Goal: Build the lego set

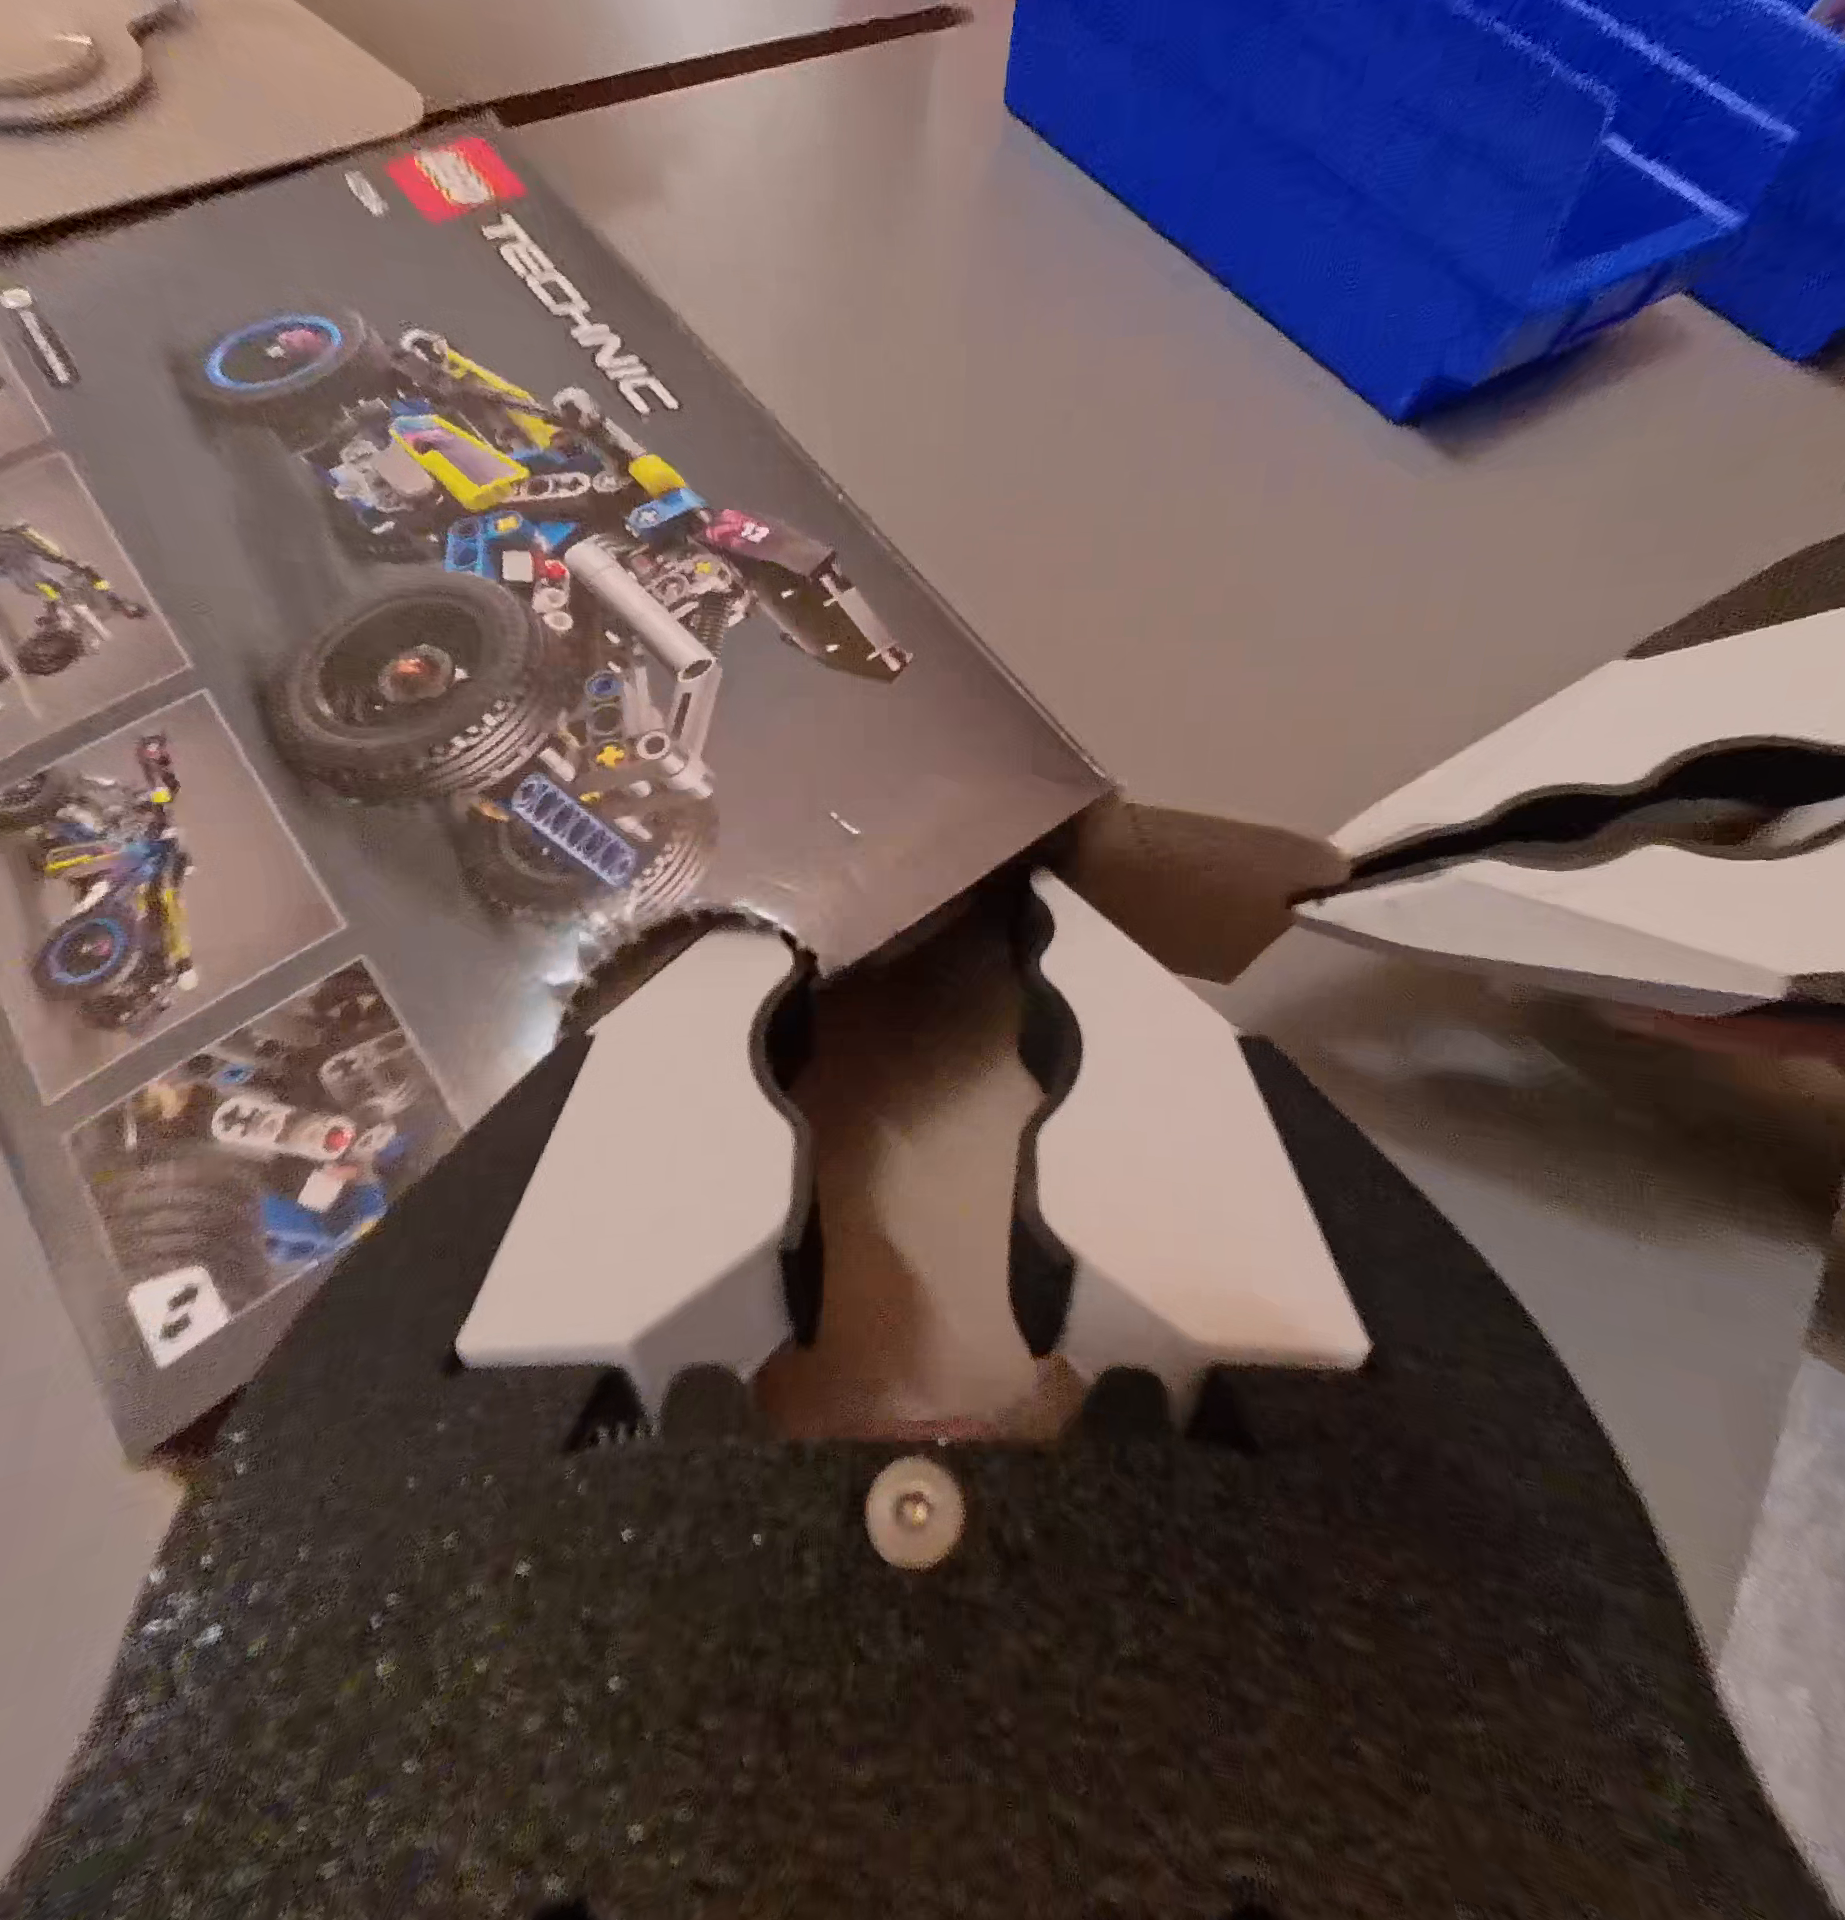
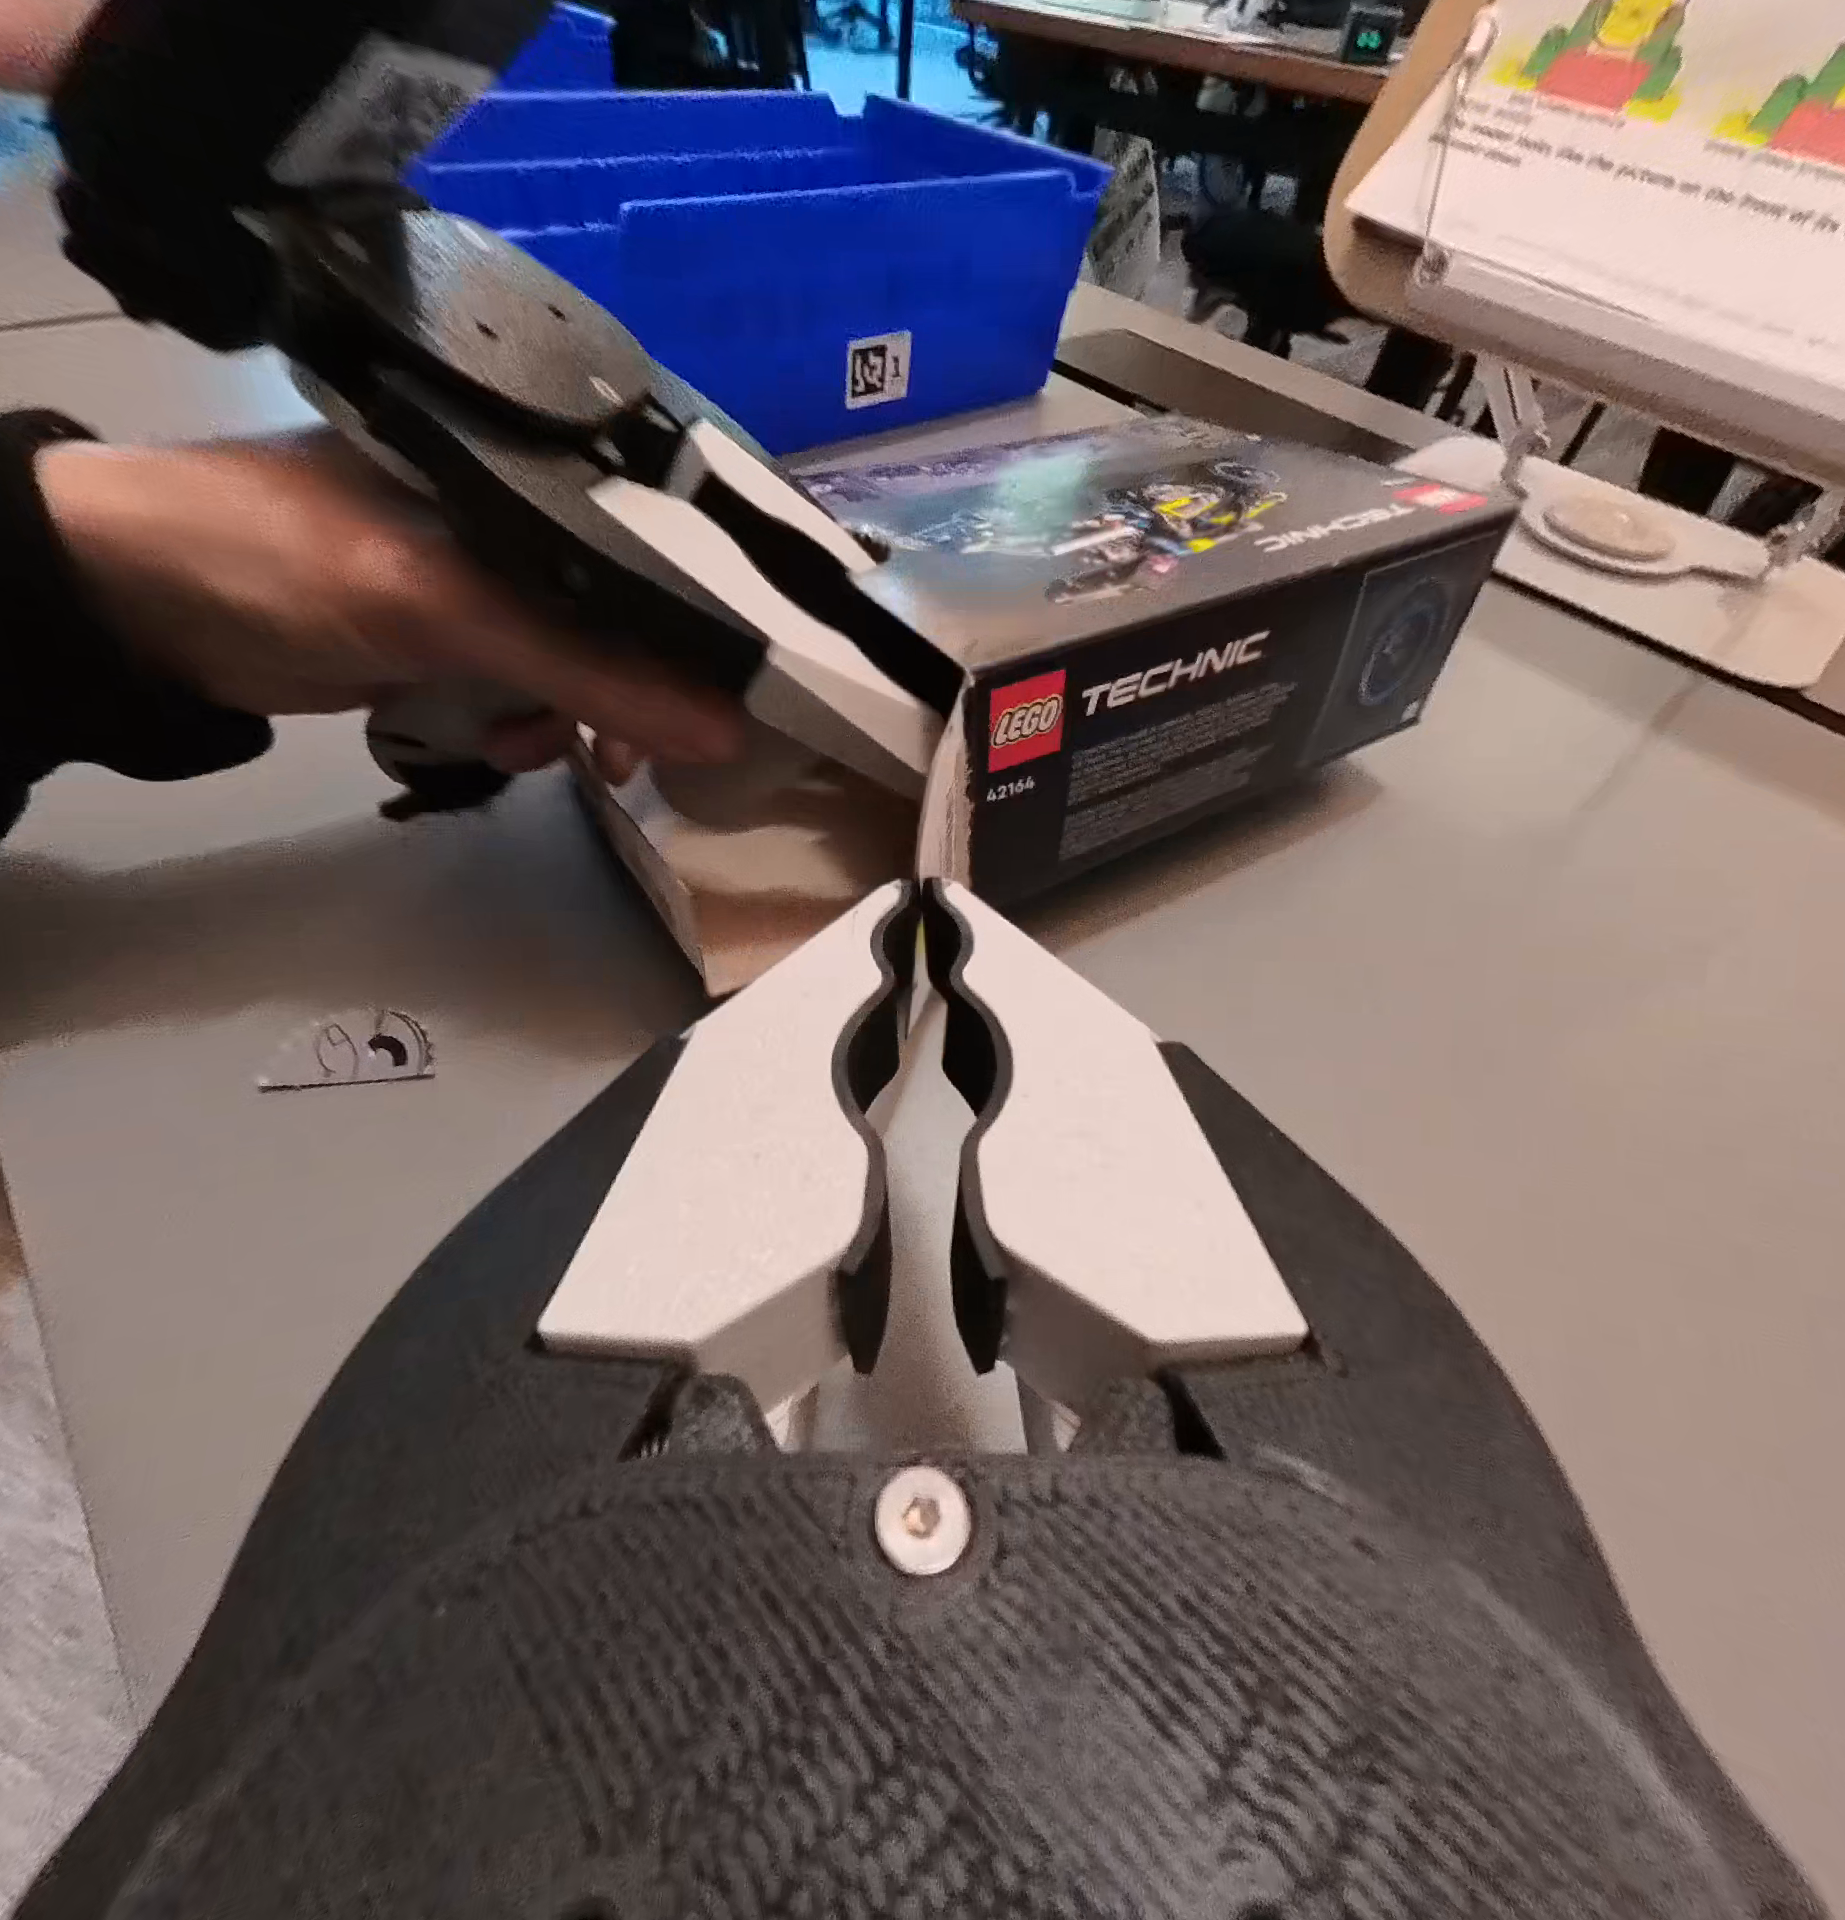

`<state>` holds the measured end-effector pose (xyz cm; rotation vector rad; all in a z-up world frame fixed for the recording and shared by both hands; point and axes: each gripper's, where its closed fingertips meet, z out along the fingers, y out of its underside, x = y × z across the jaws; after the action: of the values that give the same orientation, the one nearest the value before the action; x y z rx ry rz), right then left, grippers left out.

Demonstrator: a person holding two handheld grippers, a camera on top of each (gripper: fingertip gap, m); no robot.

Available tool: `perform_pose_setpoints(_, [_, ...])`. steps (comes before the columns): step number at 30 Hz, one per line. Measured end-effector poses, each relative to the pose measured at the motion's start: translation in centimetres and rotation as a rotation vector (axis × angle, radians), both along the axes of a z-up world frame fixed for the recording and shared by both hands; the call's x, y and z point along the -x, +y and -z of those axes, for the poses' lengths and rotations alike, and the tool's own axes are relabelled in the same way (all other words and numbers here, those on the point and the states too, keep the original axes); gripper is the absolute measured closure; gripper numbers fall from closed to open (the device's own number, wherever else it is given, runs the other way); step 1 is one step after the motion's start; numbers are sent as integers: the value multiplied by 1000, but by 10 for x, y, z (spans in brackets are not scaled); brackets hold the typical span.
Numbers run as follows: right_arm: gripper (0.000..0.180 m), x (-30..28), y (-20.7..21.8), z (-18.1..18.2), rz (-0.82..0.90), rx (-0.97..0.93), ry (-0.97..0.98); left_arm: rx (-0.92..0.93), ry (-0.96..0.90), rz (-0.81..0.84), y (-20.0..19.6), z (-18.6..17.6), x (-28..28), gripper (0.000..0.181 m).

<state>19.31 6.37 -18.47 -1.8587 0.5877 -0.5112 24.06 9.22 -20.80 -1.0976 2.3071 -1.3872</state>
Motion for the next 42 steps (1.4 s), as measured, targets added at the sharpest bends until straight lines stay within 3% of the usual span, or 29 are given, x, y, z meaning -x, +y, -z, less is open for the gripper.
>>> perform_pose_setpoints(2, [180,-4,-6,2,24,-13,15,40,-31,14,0,-21,11,140])
perform_pose_setpoints(3, [180,-8,-9,1,40,-20,12,38,-49,86,-1,-28,29,148])
perform_pose_setpoints(6, [180,-9,-13,10,26,12,35,-53,-49,267,13,-20,95,137])
perform_pose_setpoints(10, [180,-3,-5,15,-4,11,47,-247,31,174,43,26,134,142])
perform_pose_setpoints(13, [180,0,0,15,-17,25,32,-324,-14,102,51,45,144,142])
perform_pose_setpoints(20, [180,-3,-5,17,-7,25,50,-245,13,118,40,47,155,163])
perform_pose_setpoints(23, [180,-4,-6,17,-2,21,54,-273,-2,78,56,47,145,163])
perform_pose_setpoints(25, [180,-5,-7,17,2,25,52,-343,-46,-34,94,45,122,163])
perform_pose_setpoints(31, [180,-2,1,14,-20,35,40,-463,-59,-498,295,32,26,163])
perform_pose_setpoints(33, [179,0,7,7,-34,15,29,-400,52,-529,330,45,7,163])
perform_pose_setpoints(36, [180,-1,14,-10,-57,-72,26,-239,104,-548,340,47,-11,161])
perform_pose_setpoints(38, [180,-6,14,-23,-57,-134,36,-244,100,-585,344,41,-12,143])
perform_pose_setpoints(40, [180,-13,11,-36,-45,-165,27,-221,45,-605,332,17,-7,144])
perform_pose_setpoints(42, [180,-19,9,-48,-39,-177,14,-90,-40,-563,289,-30,0,153])
